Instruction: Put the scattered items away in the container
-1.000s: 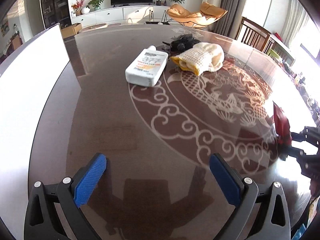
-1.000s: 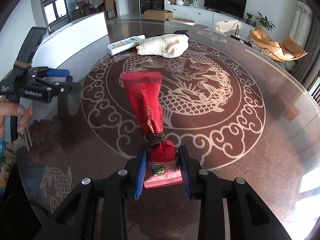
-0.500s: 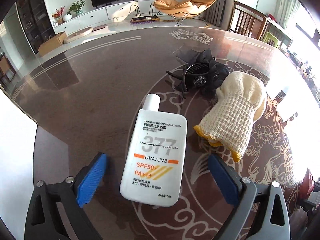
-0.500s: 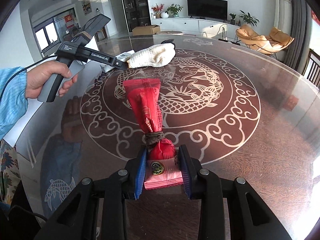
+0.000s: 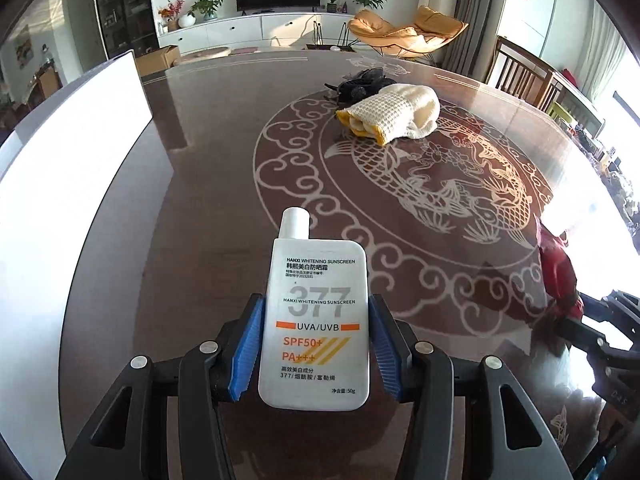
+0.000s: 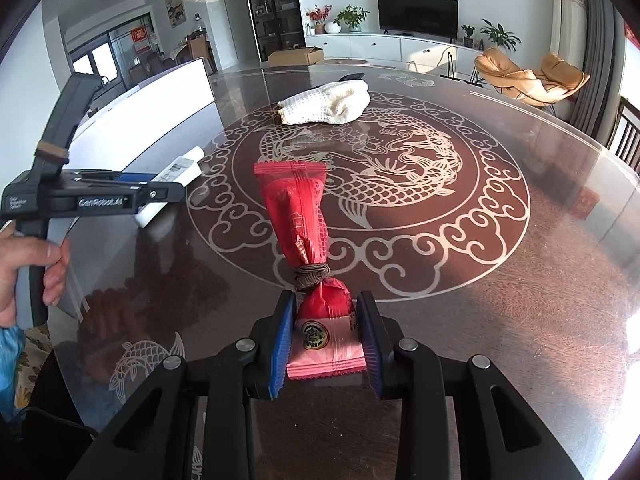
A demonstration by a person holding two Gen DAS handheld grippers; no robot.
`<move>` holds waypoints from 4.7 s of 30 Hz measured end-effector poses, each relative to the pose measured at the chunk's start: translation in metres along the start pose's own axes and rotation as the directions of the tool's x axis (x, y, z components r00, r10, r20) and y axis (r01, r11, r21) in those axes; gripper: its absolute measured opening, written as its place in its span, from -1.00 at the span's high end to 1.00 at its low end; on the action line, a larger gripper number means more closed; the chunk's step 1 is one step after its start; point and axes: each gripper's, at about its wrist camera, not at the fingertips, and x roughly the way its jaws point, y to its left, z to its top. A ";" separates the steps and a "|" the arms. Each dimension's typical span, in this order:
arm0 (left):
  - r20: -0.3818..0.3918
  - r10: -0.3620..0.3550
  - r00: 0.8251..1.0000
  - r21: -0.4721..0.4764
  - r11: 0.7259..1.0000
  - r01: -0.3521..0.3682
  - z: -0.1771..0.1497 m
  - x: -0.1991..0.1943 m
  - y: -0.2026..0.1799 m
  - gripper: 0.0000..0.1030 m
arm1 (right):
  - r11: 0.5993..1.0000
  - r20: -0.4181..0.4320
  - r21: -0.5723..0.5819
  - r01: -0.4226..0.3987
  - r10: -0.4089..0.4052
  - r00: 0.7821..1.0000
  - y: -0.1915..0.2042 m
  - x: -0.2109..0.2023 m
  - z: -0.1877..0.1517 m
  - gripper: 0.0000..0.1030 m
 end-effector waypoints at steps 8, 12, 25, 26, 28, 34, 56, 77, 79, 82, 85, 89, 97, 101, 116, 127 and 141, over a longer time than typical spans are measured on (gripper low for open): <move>0.036 0.036 0.999 -0.007 0.999 -0.036 -0.006 0.007 -0.010 -0.79 | 0.995 -0.005 -0.080 0.064 -0.065 0.998 0.007 0.014 0.012 -0.16; 0.026 0.043 0.999 -0.011 0.999 -0.043 -0.005 0.010 -0.013 -1.00 | 0.999 -0.015 -0.037 0.025 -0.026 1.000 -0.002 0.016 0.013 -0.30; 0.026 0.040 0.999 -0.011 0.999 -0.040 -0.005 0.011 -0.014 -1.00 | 0.998 -0.017 -0.049 0.036 -0.037 0.999 0.001 0.017 0.013 -0.33; 0.026 0.040 0.999 -0.011 0.999 -0.040 -0.005 0.011 -0.014 -1.00 | 0.998 -0.017 -0.049 0.036 -0.037 0.999 0.001 0.017 0.013 -0.33; 0.026 0.040 0.999 -0.011 0.999 -0.040 -0.005 0.011 -0.014 -1.00 | 0.998 -0.016 -0.049 0.036 -0.037 0.999 0.001 0.017 0.013 -0.34; 0.026 0.040 0.999 -0.011 0.999 -0.040 -0.005 0.011 -0.013 -1.00 | 0.998 -0.016 -0.049 0.036 -0.037 0.999 0.001 0.017 0.013 -0.34; 0.026 0.040 0.999 -0.011 0.999 -0.040 -0.004 0.011 -0.014 -1.00 | 0.998 -0.016 -0.050 0.036 -0.037 0.999 0.001 0.017 0.013 -0.34; 0.026 0.040 0.999 -0.011 0.999 -0.040 -0.005 0.011 -0.013 -1.00 | 0.998 -0.016 -0.050 0.036 -0.037 0.999 0.001 0.017 0.013 -0.34; 0.026 0.040 0.999 -0.011 0.999 -0.040 -0.005 0.011 -0.013 -1.00 | 0.998 -0.016 -0.050 0.036 -0.037 0.999 0.001 0.017 0.013 -0.34; 0.026 0.040 0.999 -0.011 0.999 -0.040 -0.005 0.011 -0.013 -1.00 | 0.998 -0.016 -0.050 0.036 -0.037 0.999 0.001 0.017 0.013 -0.34; 0.026 0.040 0.999 -0.011 0.999 -0.040 -0.005 0.011 -0.013 -1.00 | 0.998 -0.016 -0.050 0.036 -0.037 0.999 0.001 0.017 0.013 -0.34; 0.026 0.040 0.999 -0.011 0.999 -0.040 -0.005 0.011 -0.013 -1.00 | 0.998 -0.017 -0.050 0.036 -0.037 0.999 0.001 0.017 0.012 -0.34; 0.026 0.040 0.999 -0.011 0.999 -0.040 -0.005 0.011 -0.013 -1.00 | 0.998 -0.016 -0.050 0.036 -0.037 0.999 0.001 0.017 0.013 -0.34; 0.026 0.040 0.999 -0.011 0.999 -0.040 -0.005 0.011 -0.013 -1.00 | 0.998 -0.017 -0.050 0.036 -0.037 0.999 0.001 0.017 0.013 -0.34; 0.026 0.040 0.999 -0.011 0.999 -0.040 -0.004 0.012 -0.013 -1.00 | 0.998 -0.017 -0.050 0.036 -0.037 0.999 0.001 0.017 0.013 -0.34; 0.026 0.040 0.999 -0.011 0.999 -0.040 -0.004 0.012 -0.014 -1.00 | 0.998 -0.017 -0.050 0.036 -0.037 0.999 0.001 0.017 0.013 -0.34; 0.026 0.040 0.999 -0.011 0.999 -0.040 -0.004 0.012 -0.014 -1.00 | 0.998 -0.017 -0.050 0.036 -0.037 0.999 0.001 0.017 0.012 -0.34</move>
